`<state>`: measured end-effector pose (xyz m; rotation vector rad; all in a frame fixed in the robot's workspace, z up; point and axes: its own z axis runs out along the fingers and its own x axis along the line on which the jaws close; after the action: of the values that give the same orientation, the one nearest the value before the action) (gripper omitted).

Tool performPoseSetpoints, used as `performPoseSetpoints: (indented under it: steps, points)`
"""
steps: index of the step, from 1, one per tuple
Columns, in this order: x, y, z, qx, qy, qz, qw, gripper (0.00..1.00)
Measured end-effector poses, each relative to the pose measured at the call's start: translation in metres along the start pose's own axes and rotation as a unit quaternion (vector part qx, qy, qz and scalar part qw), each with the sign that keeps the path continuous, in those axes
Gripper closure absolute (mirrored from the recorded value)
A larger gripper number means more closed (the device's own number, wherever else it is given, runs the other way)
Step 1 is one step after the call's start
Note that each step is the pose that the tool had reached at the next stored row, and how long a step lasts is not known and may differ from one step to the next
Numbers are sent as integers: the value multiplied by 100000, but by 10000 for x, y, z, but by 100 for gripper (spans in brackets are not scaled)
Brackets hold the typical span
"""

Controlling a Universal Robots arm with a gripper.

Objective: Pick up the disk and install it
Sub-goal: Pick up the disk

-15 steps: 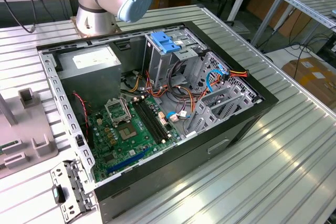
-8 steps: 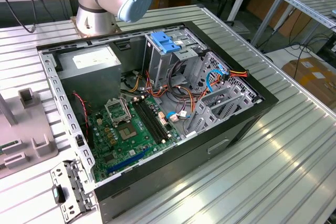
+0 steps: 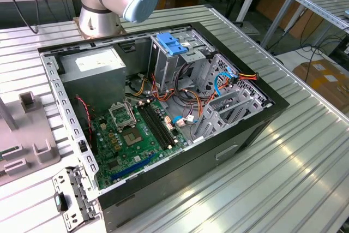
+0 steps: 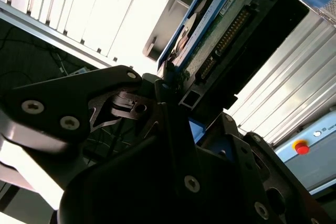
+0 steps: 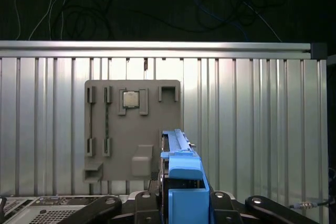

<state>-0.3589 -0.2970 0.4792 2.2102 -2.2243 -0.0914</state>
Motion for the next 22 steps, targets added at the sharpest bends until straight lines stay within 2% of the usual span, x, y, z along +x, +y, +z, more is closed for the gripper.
performPoseSetpoints:
  steps: [14, 22]
  points:
    - [0, -58, -2, 2, -2, -1, 100000, 63]
    - [-1, -110, -5, 2, -2, 1, 100000, 63]
